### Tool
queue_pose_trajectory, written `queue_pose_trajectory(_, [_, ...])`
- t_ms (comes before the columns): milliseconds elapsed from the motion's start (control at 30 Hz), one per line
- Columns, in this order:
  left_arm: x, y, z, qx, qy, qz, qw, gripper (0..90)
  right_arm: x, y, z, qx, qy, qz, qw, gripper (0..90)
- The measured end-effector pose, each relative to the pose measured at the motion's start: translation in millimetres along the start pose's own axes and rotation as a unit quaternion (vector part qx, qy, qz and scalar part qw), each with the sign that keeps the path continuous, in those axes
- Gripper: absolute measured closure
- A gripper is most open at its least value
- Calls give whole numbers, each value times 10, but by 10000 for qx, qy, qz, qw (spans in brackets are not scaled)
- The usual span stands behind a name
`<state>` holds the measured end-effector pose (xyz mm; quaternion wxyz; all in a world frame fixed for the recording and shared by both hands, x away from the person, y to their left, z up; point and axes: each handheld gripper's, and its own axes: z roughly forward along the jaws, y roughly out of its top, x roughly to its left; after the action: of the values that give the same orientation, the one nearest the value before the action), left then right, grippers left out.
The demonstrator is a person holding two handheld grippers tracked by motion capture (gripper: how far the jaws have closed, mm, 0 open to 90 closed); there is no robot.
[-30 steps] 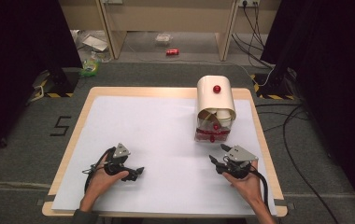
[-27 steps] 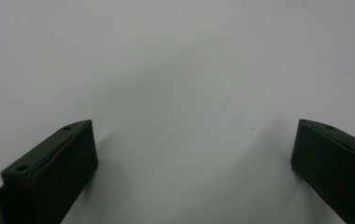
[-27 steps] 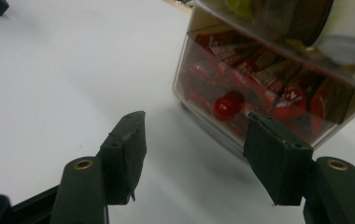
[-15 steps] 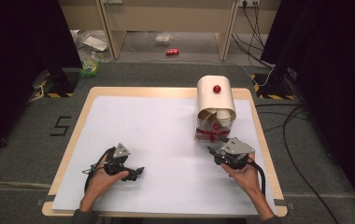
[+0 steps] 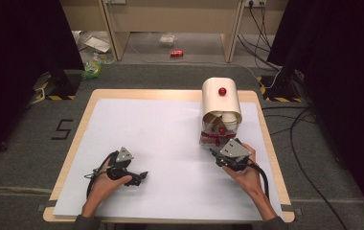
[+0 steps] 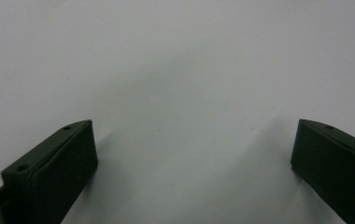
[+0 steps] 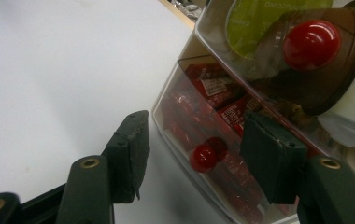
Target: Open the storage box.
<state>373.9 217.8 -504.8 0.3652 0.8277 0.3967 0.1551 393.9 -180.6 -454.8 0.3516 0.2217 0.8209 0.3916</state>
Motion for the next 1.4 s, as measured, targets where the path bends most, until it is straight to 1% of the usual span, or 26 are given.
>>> queue_pose_trajectory(133, [-1,0,0,3,4,1,10000,0,-1,8,8,-4,-18,-51,10000,427])
queue_pose_trajectory(200, [-1,0,0,4,5,1,10000,0,3,12,23,36,-70,-181,9998,426])
queue_pose_trajectory(267, [-1,0,0,3,4,1,10000,0,9,11,33,55,-132,-253,9996,426])
queue_pose_trajectory(367, [-1,0,0,2,4,0,10000,0,8,12,42,66,-118,-280,9995,434])
queue_pose_trajectory(433, [0,0,0,3,3,1,10000,0,18,18,46,68,-136,-360,9992,434])
queue_pose_trajectory(467, [0,0,0,3,3,1,10000,0,18,18,46,68,-136,-360,9992,434])
queue_pose_trajectory(500, [-1,0,0,3,5,1,10000,0,31,22,54,54,-154,-455,9988,434])
queue_pose_trajectory(533, [-1,0,0,1,5,-1,10000,0,31,22,54,54,-154,-455,9988,434])
queue_pose_trajectory(633, [0,0,0,3,4,1,10000,0,66,30,75,79,-242,-743,9969,424])
queue_pose_trajectory(867, [-1,0,0,3,5,1,10000,0,109,30,114,103,-340,-1020,9942,418])
queue_pose_trajectory(933, [-1,0,0,2,6,1,10000,0,111,27,125,142,-359,-1053,9937,408])
queue_pose_trajectory(967, [-1,0,0,3,4,2,10000,0,112,18,142,144,-376,-1141,9927,406])
queue_pose_trajectory(1033, [-1,0,0,3,5,1,10000,0,114,16,144,149,-370,-1136,9927,405])
queue_pose_trajectory(1133, [-1,0,0,-1,2,1,10000,0,101,18,136,135,-291,-1075,9937,411])
queue_pose_trajectory(1200, [-1,0,0,1,5,2,10000,0,81,18,123,90,-238,-961,9950,431])
queue_pose_trajectory(1233, [-1,0,0,1,5,2,10000,0,81,18,123,90,-238,-961,9950,431])
queue_pose_trajectory(1267, [-1,0,-1,2,5,3,10000,0,62,18,107,62,-195,-886,9959,445])
queue_pose_trajectory(1400, [-1,0,-1,1,6,3,10000,0,50,19,84,30,-112,-771,9970,446])
